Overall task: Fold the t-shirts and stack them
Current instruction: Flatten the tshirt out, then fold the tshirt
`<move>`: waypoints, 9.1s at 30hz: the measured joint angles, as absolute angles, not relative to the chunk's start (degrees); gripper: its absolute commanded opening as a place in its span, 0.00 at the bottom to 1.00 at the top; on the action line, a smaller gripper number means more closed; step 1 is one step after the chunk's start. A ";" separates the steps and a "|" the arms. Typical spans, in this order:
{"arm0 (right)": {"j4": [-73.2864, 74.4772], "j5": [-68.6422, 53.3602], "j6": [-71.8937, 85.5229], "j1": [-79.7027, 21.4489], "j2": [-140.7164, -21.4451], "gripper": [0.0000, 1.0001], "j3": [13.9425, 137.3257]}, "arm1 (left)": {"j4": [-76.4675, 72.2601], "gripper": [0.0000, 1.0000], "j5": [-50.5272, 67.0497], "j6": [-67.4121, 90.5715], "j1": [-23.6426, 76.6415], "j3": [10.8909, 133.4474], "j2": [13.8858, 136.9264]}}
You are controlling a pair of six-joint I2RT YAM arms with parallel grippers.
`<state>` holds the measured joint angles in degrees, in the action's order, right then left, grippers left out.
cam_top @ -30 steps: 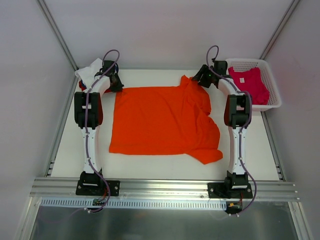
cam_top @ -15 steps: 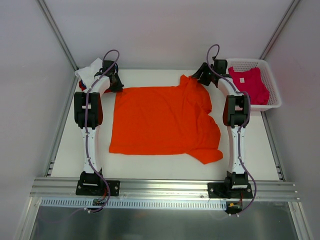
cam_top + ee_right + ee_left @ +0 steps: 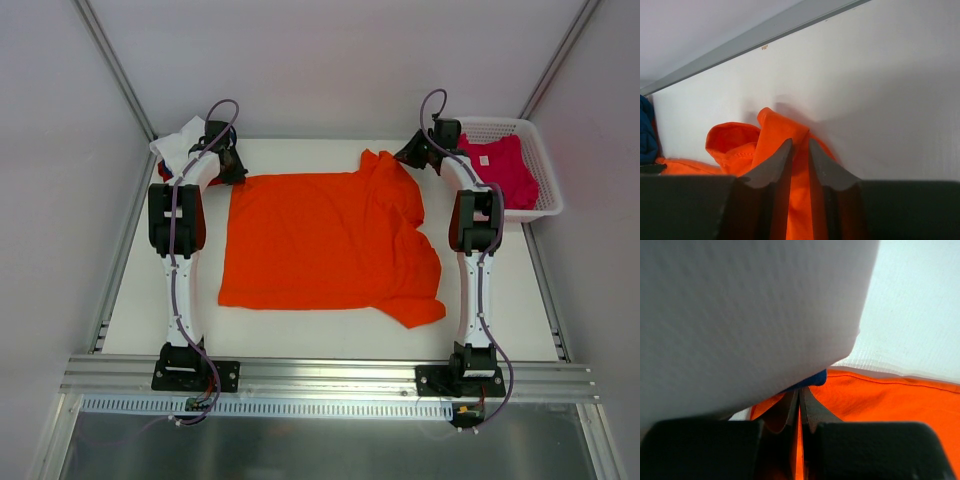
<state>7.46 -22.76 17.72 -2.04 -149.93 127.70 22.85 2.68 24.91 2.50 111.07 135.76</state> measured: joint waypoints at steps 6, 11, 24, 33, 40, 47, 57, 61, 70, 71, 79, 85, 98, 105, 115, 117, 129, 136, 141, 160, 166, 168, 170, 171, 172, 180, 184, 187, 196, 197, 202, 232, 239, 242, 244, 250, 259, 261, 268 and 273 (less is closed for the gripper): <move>6.98 -22.96 18.28 -2.00 -150.21 0.28 127.70 | 22.87 0.00 2.74 24.88 2.50 111.09 135.76; 6.70 -23.20 18.94 -2.00 -150.87 0.29 127.70 | 23.00 0.00 2.76 24.88 2.50 111.15 135.76; 6.09 -24.16 20.08 -2.07 -151.61 0.18 128.03 | 23.05 0.00 2.79 24.88 2.50 111.20 135.76; 5.82 -24.82 20.93 -2.42 -151.74 0.00 128.03 | 23.07 0.00 2.85 24.86 2.50 111.39 135.94; 5.02 -24.88 20.47 -2.46 -151.61 0.00 126.50 | 23.03 0.00 3.03 24.86 2.50 111.42 135.96; 5.17 -24.36 19.07 -2.48 -147.52 0.00 121.08 | 23.05 0.00 4.12 24.84 2.50 111.39 135.94; 5.37 -22.96 16.49 -2.50 -135.09 0.00 111.66 | 23.49 0.00 4.32 24.25 2.52 107.02 128.90; 5.21 -22.70 15.73 -2.52 -129.80 0.00 108.55 | 23.29 0.00 4.29 24.16 2.57 105.01 124.25; 5.06 -21.28 14.20 -2.57 -117.45 0.00 95.66 | 22.79 0.00 3.99 24.08 3.40 95.15 114.65; 4.97 -21.15 14.00 -2.57 -116.09 0.00 94.06 | 22.63 0.00 3.99 24.08 3.42 93.67 113.67; 5.39 -19.40 12.14 -2.81 -101.86 0.00 80.62 | 21.78 0.00 3.73 24.12 3.44 81.78 103.90; 5.91 -18.09 11.18 -3.31 -90.65 0.00 72.42 | 21.06 0.00 2.28 24.16 3.44 74.89 96.47; 9.21 -16.75 11.09 -4.56 -79.18 0.00 57.52 | 19.25 0.00 1.87 24.21 3.44 66.32 93.65; 10.44 -15.49 12.43 -5.58 -74.89 0.00 50.11 | 17.91 0.00 1.85 24.21 3.44 65.34 93.93; 11.05 -12.75 15.00 -7.18 -65.84 0.00 41.80 | 17.32 0.00 1.26 24.18 3.44 64.10 96.92; 11.46 -12.34 15.35 -7.31 -65.17 0.00 40.97 | 17.23 0.00 1.26 24.18 3.44 63.77 97.19; 12.32 -10.35 16.97 -9.65 -62.70 0.00 36.82 | 16.56 0.31 1.19 24.16 3.44 62.85 97.97; 12.73 -9.19 17.47 -10.35 -60.82 0.00 34.85 | 16.53 0.50 1.23 24.38 3.44 62.83 98.13; 12.82 -8.91 17.54 -10.39 -60.38 0.00 33.58 | 16.58 0.55 1.28 24.43 3.44 62.83 97.47; 17.17 -4.80 18.59 -12.29 -59.16 0.42 29.19 | 16.49 0.55 3.18 24.45 3.81 65.19 97.25; 21.63 -1.43 17.12 -13.28 -56.18 0.39 33.15 | 16.27 0.55 4.47 24.43 4.91 68.31 101.34; 22.20 -0.56 16.36 -13.34 -56.40 0.37 36.27 | 16.08 0.55 4.71 24.43 5.61 69.08 102.59; 22.13 -0.21 15.57 -13.47 -57.17 0.36 39.57 | 16.12 0.55 5.13 24.43 6.26 69.63 103.50; 22.15 -0.19 15.22 -13.56 -58.13 0.36 41.36 | 16.14 0.55 5.37 24.43 6.57 70.08 104.05; 22.00 -0.43 14.79 -13.65 -59.46 0.35 43.05 | 16.14 0.55 5.56 24.40 6.81 70.76 104.84; 17.96 -4.38 12.49 -14.92 -78.61 0.29 53.65 | 15.31 0.55 6.92 24.40 7.18 75.85 111.02; 16.71 -6.24 12.23 -16.12 -88.20 0.29 57.95 | 15.46 0.55 7.03 24.38 7.16 75.85 111.50; 16.19 -6.94 12.03 -16.97 -92.01 0.30 60.31 | 15.40 0.55 7.03 24.36 7.16 75.85 111.50; 15.53 -7.14 11.66 -18.26 -94.61 0.32 63.88 | 15.38 0.55 7.07 23.94 7.18 75.85 111.63; 15.53 -7.14 11.66 -18.26 -94.80 0.32 63.99 | 15.38 0.55 7.07 23.90 7.16 75.85 111.68; 15.27 -7.18 11.66 -18.59 -95.94 0.32 64.12 | 15.40 0.55 7.05 23.46 7.18 75.85 112.14; 17.63 -1.06 13.91 -28.51 -76.12 0.00 54.04 | 15.35 0.55 7.09 23.33 7.18 75.85 112.18; 18.41 0.19 16.32 -31.42 -72.79 0.04 49.47 | 15.38 0.55 7.29 23.33 7.18 75.85 112.18; 18.87 0.54 17.52 -33.76 -72.64 0.16 47.27 | 15.35 0.55 7.29 23.33 7.16 75.85 112.18; 19.35 0.86 18.44 -36.07 -72.03 0.24 45.80 | 15.38 0.55 7.29 23.33 7.16 75.85 112.18; 23.16 4.05 20.56 -43.55 -67.85 0.23 44.23 | 15.38 0.55 7.31 23.33 7.16 75.85 112.18; 29.28 14.90 17.50 -43.48 -62.87 0.27 49.65 | 15.35 0.55 7.46 23.33 7.16 75.85 112.18; 29.34 16.01 16.10 -41.67 -64.62 0.27 51.40 | 15.35 0.55 7.49 23.33 7.16 75.85 112.18; 26.70 15.16 11.40 -33.71 -74.76 0.23 53.08 | 15.35 0.55 7.51 23.31 7.16 75.81 112.18; 23.51 12.73 9.39 -27.24 -79.79 0.19 53.04 | 15.35 0.55 7.55 23.31 7.16 75.81 112.18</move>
